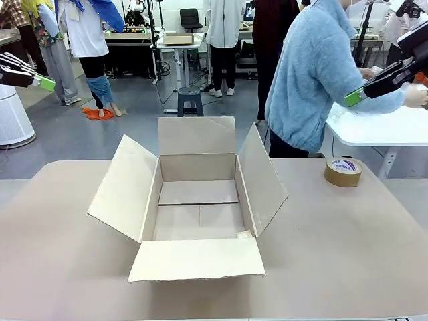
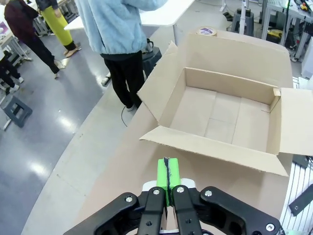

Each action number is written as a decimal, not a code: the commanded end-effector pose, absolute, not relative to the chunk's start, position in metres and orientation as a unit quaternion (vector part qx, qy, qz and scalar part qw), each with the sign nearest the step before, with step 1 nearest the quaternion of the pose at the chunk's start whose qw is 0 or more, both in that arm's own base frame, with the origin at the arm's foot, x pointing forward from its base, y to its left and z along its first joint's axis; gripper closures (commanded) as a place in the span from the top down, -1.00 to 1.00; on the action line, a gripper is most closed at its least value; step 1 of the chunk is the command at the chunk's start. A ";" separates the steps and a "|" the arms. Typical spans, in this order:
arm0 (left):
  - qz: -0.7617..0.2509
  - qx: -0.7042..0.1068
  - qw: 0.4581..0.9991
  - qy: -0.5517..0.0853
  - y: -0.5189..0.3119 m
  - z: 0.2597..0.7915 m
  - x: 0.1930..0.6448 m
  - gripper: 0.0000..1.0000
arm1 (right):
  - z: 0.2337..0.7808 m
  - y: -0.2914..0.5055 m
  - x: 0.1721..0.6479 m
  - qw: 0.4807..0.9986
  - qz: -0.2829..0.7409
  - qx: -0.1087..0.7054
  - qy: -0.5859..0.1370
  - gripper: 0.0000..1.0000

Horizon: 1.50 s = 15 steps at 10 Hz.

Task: Wrap the clocks to prevent damage.
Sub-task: Open the side flaps of the Package Box.

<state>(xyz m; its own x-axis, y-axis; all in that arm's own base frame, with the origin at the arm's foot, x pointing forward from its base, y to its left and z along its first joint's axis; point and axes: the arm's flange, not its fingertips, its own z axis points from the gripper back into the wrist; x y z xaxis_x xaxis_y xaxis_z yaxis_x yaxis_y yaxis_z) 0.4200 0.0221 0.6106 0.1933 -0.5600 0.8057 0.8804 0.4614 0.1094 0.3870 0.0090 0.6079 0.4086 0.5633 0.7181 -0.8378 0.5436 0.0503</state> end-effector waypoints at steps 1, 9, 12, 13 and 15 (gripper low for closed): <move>-0.477 -0.164 0.790 -0.349 -0.034 0.623 0.418 -0.99 | 0.610 0.078 0.384 0.845 0.391 0.191 -0.312 -0.98; -0.348 -0.034 0.932 -0.093 -0.215 0.561 0.415 -0.99 | 0.542 0.254 0.403 0.961 0.207 0.080 -0.168 -0.98; -0.365 -0.032 0.926 -0.090 -0.219 0.551 0.406 -0.99 | 0.528 0.248 0.394 0.952 0.237 0.088 -0.175 -0.98; -0.365 -0.032 0.926 -0.090 -0.219 0.551 0.406 -0.99 | 0.528 0.248 0.394 0.952 0.237 0.088 -0.175 -0.98; -0.365 -0.032 0.926 -0.090 -0.219 0.551 0.406 -0.99 | 0.528 0.248 0.394 0.952 0.237 0.088 -0.175 -0.98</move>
